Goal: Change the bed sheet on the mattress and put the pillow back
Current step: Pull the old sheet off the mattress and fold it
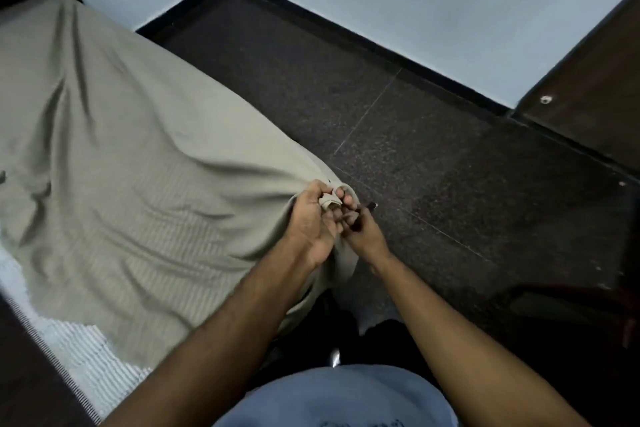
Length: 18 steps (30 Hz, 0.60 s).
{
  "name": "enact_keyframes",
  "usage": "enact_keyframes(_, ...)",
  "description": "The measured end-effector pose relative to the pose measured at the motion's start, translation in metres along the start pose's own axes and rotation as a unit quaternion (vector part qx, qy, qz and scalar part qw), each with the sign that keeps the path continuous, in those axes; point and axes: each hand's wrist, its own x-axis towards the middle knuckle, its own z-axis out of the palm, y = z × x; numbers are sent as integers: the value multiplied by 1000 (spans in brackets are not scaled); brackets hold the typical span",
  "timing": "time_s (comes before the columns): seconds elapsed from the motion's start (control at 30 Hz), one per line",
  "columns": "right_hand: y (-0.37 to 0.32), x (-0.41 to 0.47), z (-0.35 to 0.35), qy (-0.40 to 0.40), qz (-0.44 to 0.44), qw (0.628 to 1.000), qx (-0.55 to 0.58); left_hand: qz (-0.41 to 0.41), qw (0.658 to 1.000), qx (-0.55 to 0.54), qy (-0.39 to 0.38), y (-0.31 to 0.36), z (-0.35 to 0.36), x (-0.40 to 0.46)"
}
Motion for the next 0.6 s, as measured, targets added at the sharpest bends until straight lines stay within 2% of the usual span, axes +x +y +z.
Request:
enact_keyframes(0.1, 13, 50, 24, 2, -75, 993, -86, 13, 999, -50, 7, 5, -7, 2)
enact_keyframes(0.27, -3, 86, 17, -9, -118, 991, -63, 74, 987, -125, 64, 21, -14, 15)
enact_keyframes(0.37, -11, 101, -9, -8, -99, 993, -59, 108, 982, -116, 104, 20, -6, 28)
enact_keyframes(0.43, -26, 107, -32, 5, -46, 998, -37, 108, 976, -120, 143, 16, -1, 39)
enact_keyframes(0.5, -43, 113, -55, 17, -40, 999, 3, 101, 967, -138, 187, 8, 2, 55)
enact_keyframes(0.6, -93, 113, -77, -38, -159, 986, 33, 63, 967, -116, 216, -8, 19, 75)
